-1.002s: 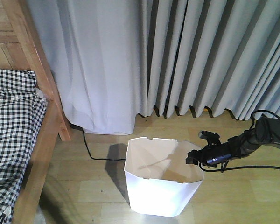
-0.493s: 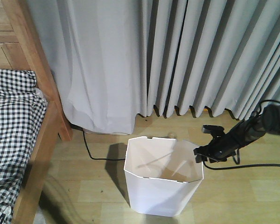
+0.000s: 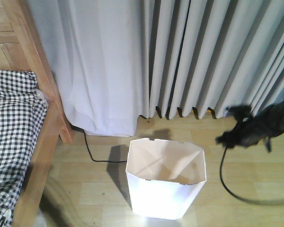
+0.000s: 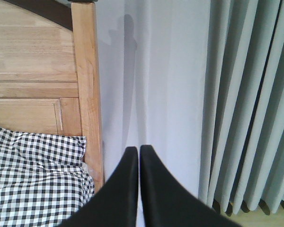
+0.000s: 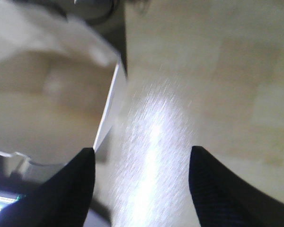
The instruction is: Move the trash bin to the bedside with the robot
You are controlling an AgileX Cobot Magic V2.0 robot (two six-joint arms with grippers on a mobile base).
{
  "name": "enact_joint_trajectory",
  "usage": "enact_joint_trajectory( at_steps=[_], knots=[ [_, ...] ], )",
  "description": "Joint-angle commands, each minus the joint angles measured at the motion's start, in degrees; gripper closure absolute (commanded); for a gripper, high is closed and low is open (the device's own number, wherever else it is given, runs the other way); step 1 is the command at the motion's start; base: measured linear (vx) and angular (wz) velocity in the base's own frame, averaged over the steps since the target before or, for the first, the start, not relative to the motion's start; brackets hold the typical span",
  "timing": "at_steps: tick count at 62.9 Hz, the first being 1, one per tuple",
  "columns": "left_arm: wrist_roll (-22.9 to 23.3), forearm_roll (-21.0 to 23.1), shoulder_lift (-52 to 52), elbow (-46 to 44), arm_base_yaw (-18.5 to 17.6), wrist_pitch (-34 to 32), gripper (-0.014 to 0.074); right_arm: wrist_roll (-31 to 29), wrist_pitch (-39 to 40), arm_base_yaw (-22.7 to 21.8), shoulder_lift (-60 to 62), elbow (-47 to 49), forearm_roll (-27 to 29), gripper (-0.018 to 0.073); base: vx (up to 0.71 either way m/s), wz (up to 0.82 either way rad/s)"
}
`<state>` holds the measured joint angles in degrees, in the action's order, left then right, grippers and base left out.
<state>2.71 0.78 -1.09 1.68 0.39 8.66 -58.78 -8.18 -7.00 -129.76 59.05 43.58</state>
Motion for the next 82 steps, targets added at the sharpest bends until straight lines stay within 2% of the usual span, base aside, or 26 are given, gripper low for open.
enact_joint_trajectory(
  at_steps=[1, 30, 43, 56, 66, 74, 78, 82],
  knots=[
    [0.52, 0.17, -0.56, 1.58, -0.17, -4.47, 0.0602, -1.21, 1.02, -0.24, 12.14, -2.74, -0.24, 0.0151, 0.00, 0.00],
    [0.52, 0.17, -0.56, 1.58, -0.17, -4.47, 0.0602, -1.15, -2.10, -0.16, 55.84, -16.29, 0.36, 0.0151, 0.00, 0.00],
    [0.52, 0.17, -0.56, 1.58, -0.17, -4.47, 0.0602, -1.15, 0.60, -0.16, 73.13, -24.09, 8.11, 0.0151, 0.00, 0.00],
    [0.52, 0.17, -0.56, 1.58, -0.17, -4.47, 0.0602, -1.25, -1.77, -0.16, 88.37, -31.12, 9.70, 0.0166, 0.00, 0.00],
    [0.52, 0.17, -0.56, 1.58, -0.17, -4.47, 0.0602, -0.95, -4.16, -0.16, 101.17, -35.92, 13.29, 0.0199, 0.00, 0.00],
    [0.52, 0.17, -0.56, 1.58, -0.17, -4.47, 0.0602, -1.58, -5.76, -0.16, 109.18, -39.89, 13.32, 0.0291, 0.00, 0.00],
    [0.52, 0.17, -0.56, 1.58, -0.17, -4.47, 0.0602, -1.52, -5.55, -0.16, 112.34, -41.48, 13.46, 0.0384, 0.00, 0.00],
    [0.52, 0.17, -0.56, 1.58, -0.17, -4.47, 0.0602, -0.83, -4.20, -0.16, 115.12, -42.90, 14.25, 0.0516, 0.00, 0.00]
  ],
)
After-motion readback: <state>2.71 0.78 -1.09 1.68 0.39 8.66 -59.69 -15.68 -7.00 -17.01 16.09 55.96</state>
